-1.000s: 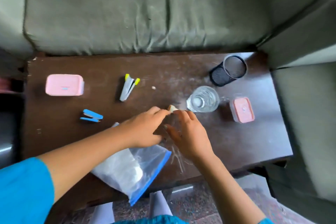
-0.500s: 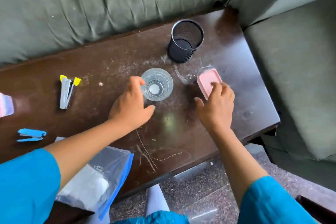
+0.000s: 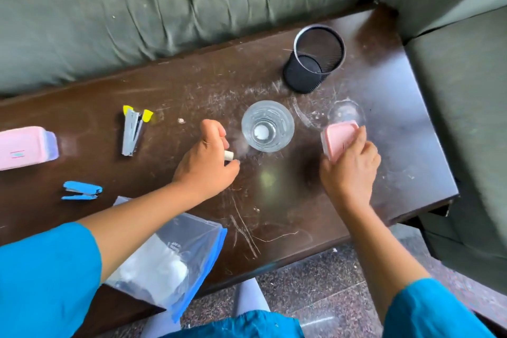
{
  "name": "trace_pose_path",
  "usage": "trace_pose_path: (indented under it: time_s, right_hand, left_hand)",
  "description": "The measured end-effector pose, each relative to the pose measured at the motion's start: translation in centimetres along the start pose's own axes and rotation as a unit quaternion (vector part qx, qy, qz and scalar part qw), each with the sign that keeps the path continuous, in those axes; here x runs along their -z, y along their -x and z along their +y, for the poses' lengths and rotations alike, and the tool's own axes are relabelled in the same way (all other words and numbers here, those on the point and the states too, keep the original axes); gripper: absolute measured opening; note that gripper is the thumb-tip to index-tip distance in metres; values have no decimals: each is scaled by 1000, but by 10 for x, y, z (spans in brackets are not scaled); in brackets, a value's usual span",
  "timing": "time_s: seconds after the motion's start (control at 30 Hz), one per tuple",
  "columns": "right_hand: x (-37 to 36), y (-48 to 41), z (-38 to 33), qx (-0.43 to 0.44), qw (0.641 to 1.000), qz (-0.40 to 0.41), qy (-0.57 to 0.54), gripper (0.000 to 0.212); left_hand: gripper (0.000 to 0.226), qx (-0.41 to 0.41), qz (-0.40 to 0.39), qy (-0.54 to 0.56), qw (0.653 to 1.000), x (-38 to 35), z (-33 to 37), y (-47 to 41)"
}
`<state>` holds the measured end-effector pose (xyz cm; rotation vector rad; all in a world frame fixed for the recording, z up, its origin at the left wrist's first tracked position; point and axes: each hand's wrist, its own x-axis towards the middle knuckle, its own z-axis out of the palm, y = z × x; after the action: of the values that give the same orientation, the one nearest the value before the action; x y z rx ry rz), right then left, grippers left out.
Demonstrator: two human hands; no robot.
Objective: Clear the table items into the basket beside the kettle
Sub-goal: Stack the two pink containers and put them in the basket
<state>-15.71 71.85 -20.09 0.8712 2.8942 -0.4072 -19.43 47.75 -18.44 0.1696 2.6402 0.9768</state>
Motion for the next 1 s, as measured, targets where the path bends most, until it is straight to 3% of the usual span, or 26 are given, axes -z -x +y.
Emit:
trace_pose_path:
  time_s: [0.1, 0.23, 0.4, 0.53, 0.63, 1.0]
  right_hand:
    - [-1, 53, -23, -3, 1000, -5, -31, 81]
    - [-17, 123, -74, 72, 993, -69, -62, 85]
    - [-42, 155, -155, 212, 966, -120, -88, 84]
    - [-60, 157, -219, 334, 932, -125, -67, 77]
    - [-74, 163, -261, 409, 899, -153, -46, 73]
    - [-105, 196, -350, 554, 810, -194, 2, 69]
  left_hand:
    - [51, 28, 5, 28, 999, 16, -19, 7]
    - [58, 43, 4, 45, 998, 35, -56, 20]
    - [81, 9, -94, 69, 993, 64, -108, 41]
    - [87, -17, -36, 51, 998, 91, -147, 60]
    - [87, 16, 15, 42, 999, 115, -178, 73]
    - [82, 79, 117, 90, 986, 171, -263, 117]
